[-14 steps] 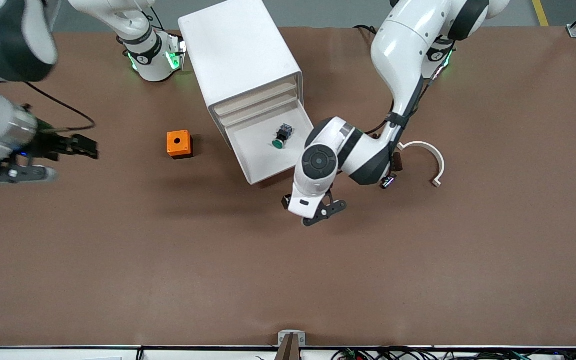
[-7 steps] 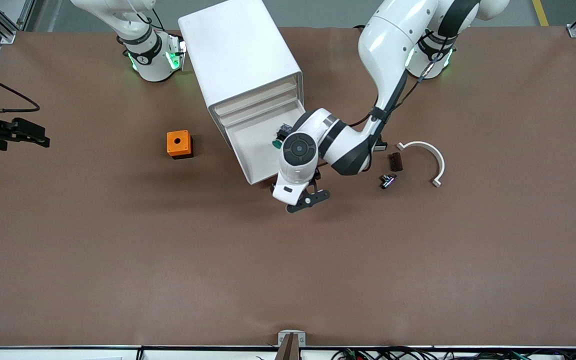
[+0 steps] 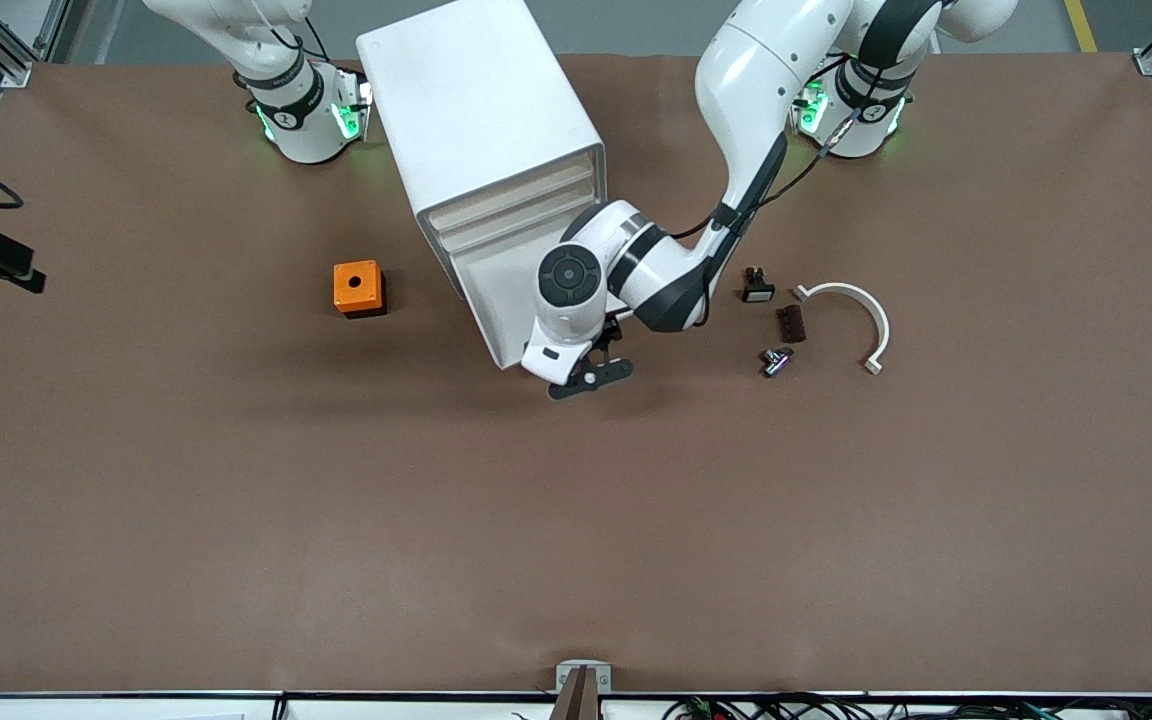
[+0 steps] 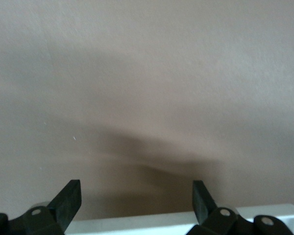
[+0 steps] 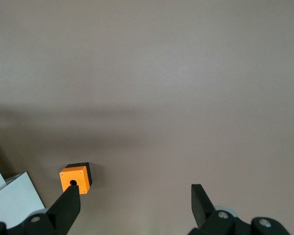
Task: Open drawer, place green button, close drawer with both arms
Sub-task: 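Push the drawer closed with the left gripper while the right gripper retracts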
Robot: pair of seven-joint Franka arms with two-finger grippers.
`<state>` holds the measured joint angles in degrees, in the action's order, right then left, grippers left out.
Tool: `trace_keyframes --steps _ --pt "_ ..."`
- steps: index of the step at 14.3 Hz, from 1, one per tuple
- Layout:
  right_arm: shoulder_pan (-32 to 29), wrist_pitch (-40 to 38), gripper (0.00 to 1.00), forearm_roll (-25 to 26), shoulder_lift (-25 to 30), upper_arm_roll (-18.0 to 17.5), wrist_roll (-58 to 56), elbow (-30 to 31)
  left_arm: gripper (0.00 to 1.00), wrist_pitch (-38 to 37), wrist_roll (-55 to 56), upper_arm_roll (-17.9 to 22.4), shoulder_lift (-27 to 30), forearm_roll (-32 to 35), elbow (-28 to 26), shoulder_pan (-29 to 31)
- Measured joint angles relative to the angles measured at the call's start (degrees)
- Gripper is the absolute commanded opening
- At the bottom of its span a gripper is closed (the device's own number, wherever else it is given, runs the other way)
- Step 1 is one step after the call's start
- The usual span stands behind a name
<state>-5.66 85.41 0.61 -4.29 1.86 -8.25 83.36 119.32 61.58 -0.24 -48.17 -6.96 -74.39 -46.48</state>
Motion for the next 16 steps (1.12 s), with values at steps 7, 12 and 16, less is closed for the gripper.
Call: trace_keyframes --steps 7,12,16 --pt "-0.21 -4.95 1.00 -0.15 2.27 -1.56 0.00 -0.66 1.00 -0.01 1.37 -5.35 0.00 -0.57 -1.62 -0.18" --pt "0.45 -5.07 1.00 -0.93 6.63 -1.88 0.00 4.47 1.00 -0.03 1.37 -7.62 0.00 -0.57 -2.05 -0.18" --pt "0.76 -4.36 1.00 -1.54 9.06 -1.75 0.53 8.09 1.00 -0.08 1.37 -8.69 0.00 -2.56 -2.82 -0.19"
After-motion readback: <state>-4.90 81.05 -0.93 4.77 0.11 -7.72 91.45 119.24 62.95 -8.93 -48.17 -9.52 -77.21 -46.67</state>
